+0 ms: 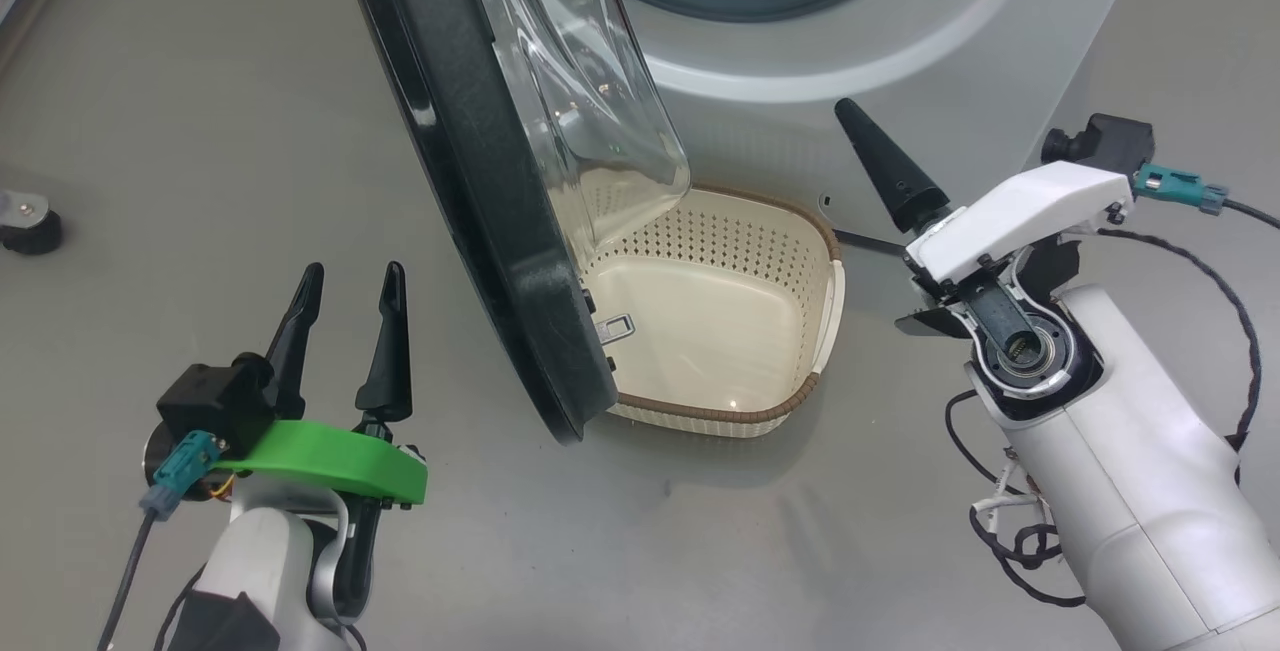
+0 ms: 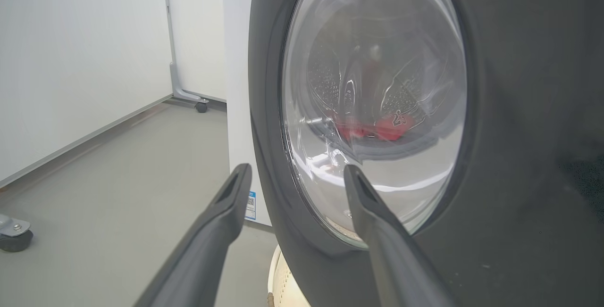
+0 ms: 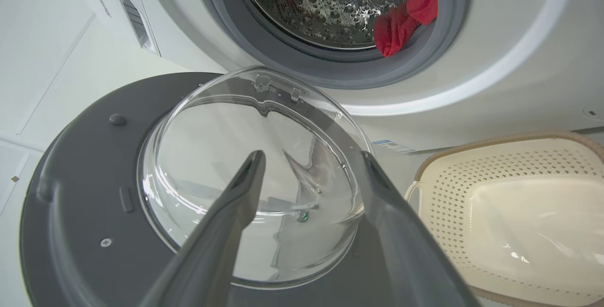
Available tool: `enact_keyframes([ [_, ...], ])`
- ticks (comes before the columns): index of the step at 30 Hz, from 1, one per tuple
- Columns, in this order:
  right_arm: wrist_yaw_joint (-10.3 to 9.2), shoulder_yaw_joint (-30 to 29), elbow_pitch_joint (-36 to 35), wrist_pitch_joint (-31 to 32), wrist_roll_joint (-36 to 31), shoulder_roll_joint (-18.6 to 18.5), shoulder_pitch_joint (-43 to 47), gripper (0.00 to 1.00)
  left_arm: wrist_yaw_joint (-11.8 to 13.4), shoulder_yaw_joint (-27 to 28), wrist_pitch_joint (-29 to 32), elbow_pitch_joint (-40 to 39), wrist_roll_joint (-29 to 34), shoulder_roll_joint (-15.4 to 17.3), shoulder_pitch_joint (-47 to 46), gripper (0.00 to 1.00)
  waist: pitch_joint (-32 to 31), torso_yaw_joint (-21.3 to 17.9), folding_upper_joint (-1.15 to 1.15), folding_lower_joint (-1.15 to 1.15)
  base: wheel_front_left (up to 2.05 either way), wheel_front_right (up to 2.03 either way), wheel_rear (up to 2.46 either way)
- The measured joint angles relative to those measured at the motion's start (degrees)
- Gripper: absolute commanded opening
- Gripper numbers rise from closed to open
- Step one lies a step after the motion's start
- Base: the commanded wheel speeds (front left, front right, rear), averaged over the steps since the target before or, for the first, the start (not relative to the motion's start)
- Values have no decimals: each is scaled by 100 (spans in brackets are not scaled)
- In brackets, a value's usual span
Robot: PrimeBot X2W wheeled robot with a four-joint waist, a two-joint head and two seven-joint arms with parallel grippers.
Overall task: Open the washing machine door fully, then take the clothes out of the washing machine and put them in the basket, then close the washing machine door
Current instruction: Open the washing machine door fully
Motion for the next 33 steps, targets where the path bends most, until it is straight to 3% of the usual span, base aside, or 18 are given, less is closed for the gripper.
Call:
enact_keyframes([
  [15, -13, 372, 291, -2008, -2425, -644, -3, 100, -12, 90, 0, -4, 5, 2, 57, 100, -84, -71, 0, 0, 0, 0, 0],
  [17, -140, 436, 326, -2239, -2755, -689, -3, 100, -12, 108, 0, -5, 5, 3, 59, 100, -97, -82, 0, 0, 0, 0, 0],
  [23, -549, 600, 347, -2178, -3690, -765, -2, 100, -13, 160, 0, -14, 7, 2, 76, 100, -132, -123, 0, 0, 0, 0, 0],
  [28, -1031, 447, 303, -2123, -4245, -808, 93, 100, -13, 223, 0, -58, 8, 3, 86, 100, -157, -158, 0, 0, 0, 0, 0],
  [33, -1206, 319, -5, -2103, -4835, -816, 228, 100, -13, 260, 0, -68, 9, 2, 123, 100, -167, -189, 0, 0, 0, 0, 0],
])
